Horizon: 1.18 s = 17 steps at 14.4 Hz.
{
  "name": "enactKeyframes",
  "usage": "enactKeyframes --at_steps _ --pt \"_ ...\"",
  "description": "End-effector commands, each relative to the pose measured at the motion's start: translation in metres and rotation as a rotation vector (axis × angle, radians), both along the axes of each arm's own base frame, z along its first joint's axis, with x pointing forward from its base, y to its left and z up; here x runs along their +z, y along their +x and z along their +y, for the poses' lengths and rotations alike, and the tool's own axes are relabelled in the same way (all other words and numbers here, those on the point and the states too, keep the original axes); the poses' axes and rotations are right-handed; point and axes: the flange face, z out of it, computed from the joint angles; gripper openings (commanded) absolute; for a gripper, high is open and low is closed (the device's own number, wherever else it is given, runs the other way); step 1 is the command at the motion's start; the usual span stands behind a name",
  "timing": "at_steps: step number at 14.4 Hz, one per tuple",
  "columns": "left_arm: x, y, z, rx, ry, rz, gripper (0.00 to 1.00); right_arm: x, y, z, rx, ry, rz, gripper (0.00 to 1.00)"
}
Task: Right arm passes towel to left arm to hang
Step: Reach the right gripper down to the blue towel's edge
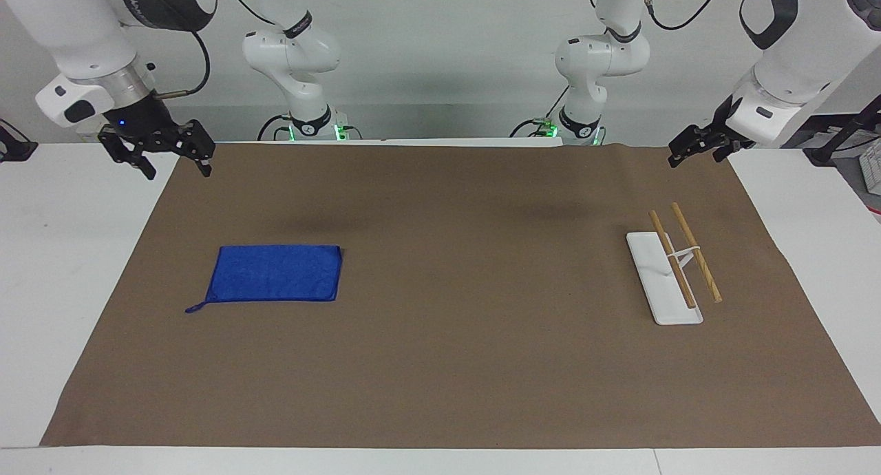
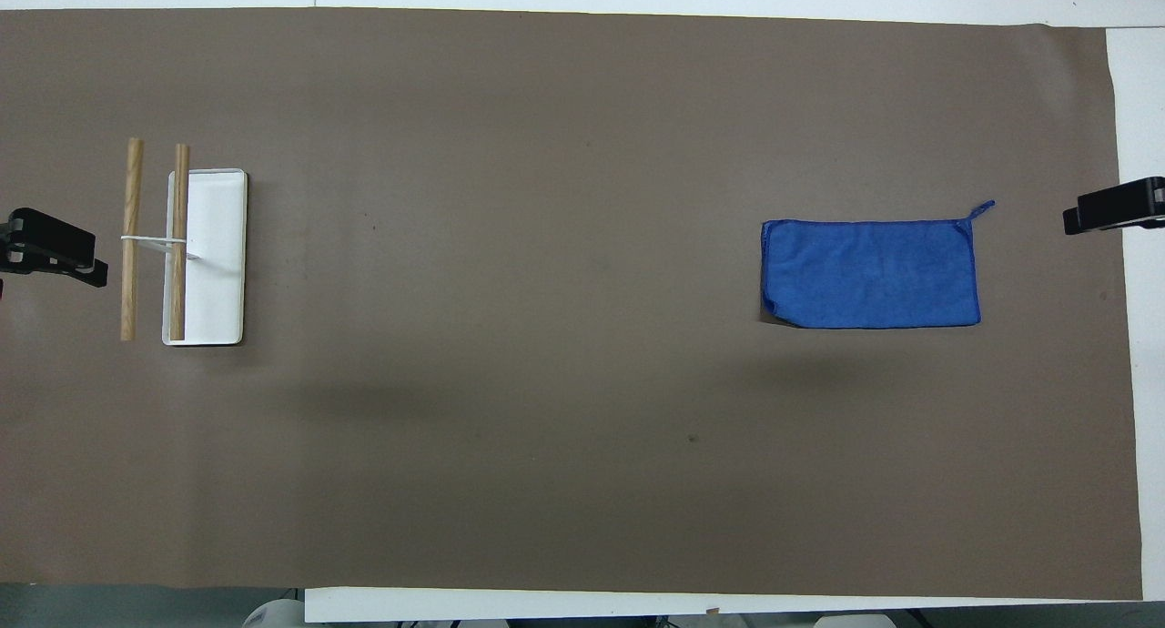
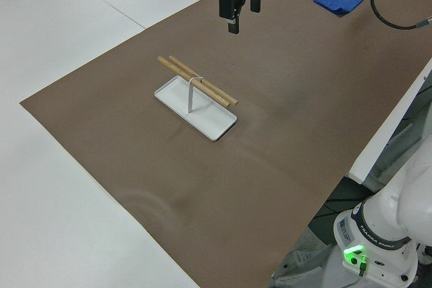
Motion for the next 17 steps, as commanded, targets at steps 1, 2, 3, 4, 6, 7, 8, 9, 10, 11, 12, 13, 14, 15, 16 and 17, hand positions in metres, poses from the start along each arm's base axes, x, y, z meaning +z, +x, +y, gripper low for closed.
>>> enactKeyframes --at_steps 1,2,3,4,6,7,8,9,10,11,12,13,14,15,16,17 --pt "0.000 -0.004 0.002 -0.001 0.004 -0.013 1.00 0.001 0.001 -0.003 0.011 -0.017 0.013 0.99" --pt "0.000 -0.004 0.002 -0.001 0.004 -0.013 1.00 0.002 0.001 -0.002 0.012 -0.018 0.011 0.99" --pt "-0.001 -0.004 0.002 -0.001 0.004 -0.011 1.00 0.001 0.001 -0.003 0.011 -0.019 0.014 0.99" --pt "0.000 -0.004 0.002 -0.001 0.004 -0.013 1.00 -0.004 0.003 -0.002 0.012 -0.019 0.019 0.99" --pt "0.000 -0.004 0.003 0.001 0.004 -0.013 1.00 -0.015 0.009 -0.004 0.008 -0.018 0.022 0.99" --pt "0.000 -0.004 0.002 -0.001 0.004 -0.013 1.00 -0.024 0.014 -0.004 0.005 -0.019 0.024 0.99" --pt "0.000 -0.004 0.002 -0.001 0.004 -0.013 1.00 -0.043 0.018 -0.002 0.010 -0.019 0.034 0.99" --pt "0.000 -0.004 0.002 -0.001 0.004 -0.013 1.00 -0.062 0.023 0.000 0.013 -0.019 0.028 0.99" --pt "0.000 -0.004 0.002 -0.001 0.004 -0.013 1.00 -0.091 0.026 0.003 0.015 -0.014 0.030 0.99" --pt "0.000 -0.004 0.002 -0.001 0.004 -0.013 1.00 -0.114 0.027 0.004 0.017 -0.013 0.012 0.99" --pt "0.000 -0.004 0.002 -0.001 0.004 -0.013 1.00 -0.140 0.029 0.005 0.018 -0.016 0.004 0.99" --pt "0.000 -0.004 0.002 -0.001 0.004 -0.013 1.00 -0.166 0.031 0.005 0.018 -0.018 -0.003 0.99" --pt "0.000 -0.004 0.002 -0.001 0.005 -0.013 1.00 -0.190 0.032 0.005 0.019 -0.021 -0.011 0.99" --pt "0.000 -0.004 0.002 -0.001 0.004 -0.013 1.00 -0.211 0.031 0.004 0.019 -0.024 -0.023 0.99" --pt "0.000 -0.004 0.002 -0.001 0.004 -0.013 1.00 -0.233 0.027 0.005 0.023 -0.026 -0.027 0.99" --pt "0.000 -0.004 0.002 -0.001 0.004 -0.013 1.00 -0.252 0.023 0.005 0.026 -0.028 -0.030 0.99"
